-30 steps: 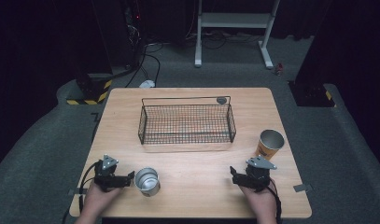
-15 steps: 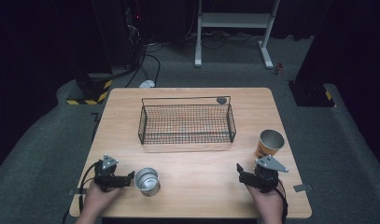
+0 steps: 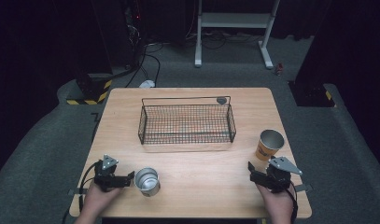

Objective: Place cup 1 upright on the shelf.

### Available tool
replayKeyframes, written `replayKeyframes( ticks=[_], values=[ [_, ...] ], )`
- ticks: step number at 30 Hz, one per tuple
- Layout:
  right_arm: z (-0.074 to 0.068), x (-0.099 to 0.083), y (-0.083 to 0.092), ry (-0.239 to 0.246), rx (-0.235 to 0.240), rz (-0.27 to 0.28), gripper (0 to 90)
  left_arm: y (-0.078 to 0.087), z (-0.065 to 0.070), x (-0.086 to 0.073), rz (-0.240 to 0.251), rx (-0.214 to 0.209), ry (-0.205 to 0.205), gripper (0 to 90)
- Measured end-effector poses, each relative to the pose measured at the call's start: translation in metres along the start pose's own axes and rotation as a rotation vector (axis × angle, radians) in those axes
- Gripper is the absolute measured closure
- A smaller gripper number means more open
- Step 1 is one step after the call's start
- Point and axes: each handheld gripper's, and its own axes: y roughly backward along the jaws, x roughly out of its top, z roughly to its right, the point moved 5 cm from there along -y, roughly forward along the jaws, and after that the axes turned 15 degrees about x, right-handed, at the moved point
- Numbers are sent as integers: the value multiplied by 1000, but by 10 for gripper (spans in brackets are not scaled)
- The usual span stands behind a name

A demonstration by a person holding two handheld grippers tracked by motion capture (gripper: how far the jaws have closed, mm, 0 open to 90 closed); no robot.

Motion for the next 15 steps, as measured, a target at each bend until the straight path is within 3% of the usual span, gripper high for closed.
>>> replayKeyframes(
  ticks=[15],
  values=[
    [27, -4, 11, -31, -56, 22, 107, 0, 0, 0, 0, -1, 0, 14]
  ],
)
